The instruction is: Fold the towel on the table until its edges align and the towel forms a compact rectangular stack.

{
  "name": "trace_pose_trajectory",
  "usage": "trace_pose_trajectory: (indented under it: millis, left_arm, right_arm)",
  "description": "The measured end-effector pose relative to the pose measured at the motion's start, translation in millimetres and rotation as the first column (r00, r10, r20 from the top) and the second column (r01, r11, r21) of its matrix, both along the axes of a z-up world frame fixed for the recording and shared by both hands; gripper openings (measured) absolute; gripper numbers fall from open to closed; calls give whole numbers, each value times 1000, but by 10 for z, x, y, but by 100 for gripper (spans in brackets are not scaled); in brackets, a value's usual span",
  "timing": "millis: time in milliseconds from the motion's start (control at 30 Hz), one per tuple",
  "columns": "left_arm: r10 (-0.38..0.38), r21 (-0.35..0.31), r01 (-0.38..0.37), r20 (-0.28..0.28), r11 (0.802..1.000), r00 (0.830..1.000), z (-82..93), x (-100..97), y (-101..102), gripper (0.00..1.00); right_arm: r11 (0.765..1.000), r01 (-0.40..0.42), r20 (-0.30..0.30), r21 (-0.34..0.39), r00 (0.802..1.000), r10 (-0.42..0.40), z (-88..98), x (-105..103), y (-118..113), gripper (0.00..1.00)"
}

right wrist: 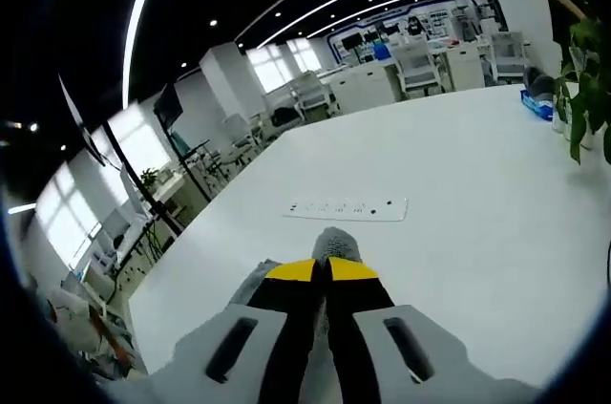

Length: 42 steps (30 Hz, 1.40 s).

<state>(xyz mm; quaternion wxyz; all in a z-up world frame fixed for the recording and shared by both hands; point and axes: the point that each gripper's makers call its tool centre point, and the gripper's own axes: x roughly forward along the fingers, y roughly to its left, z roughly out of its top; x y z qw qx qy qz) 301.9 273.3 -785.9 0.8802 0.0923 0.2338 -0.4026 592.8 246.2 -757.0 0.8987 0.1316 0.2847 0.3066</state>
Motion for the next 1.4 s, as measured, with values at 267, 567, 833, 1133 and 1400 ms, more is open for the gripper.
trace_pose_trajectory:
  millis: [267,567,833,1133,1400]
  left_arm:
    - [53,-1,-53,-4,999,999,1,-62,284,3]
    - [100,-20,-100,-12,995,995,19,-78,577,3]
    - [159,-49,-161,-37,986,987,32,-82,817,3]
    - [195,-79,-198,-45,977,980,82,-85,1001,3]
    - [259,-108,-267,-78,958,963,35,-84,1238,3]
  right_arm:
    - [1000,-27,2,-3,1000,27,4,-48,333,1]
    - [999,-41,-1,-4,999,41,-36,-76,593,1]
    - [999,-52,-5,-11,999,52,-35,-74,779,1]
    - [998,-68,0,-17,998,68,11,-55,1047,1]
    - [994,-94,2,-46,996,95,-85,-52,1343,1]
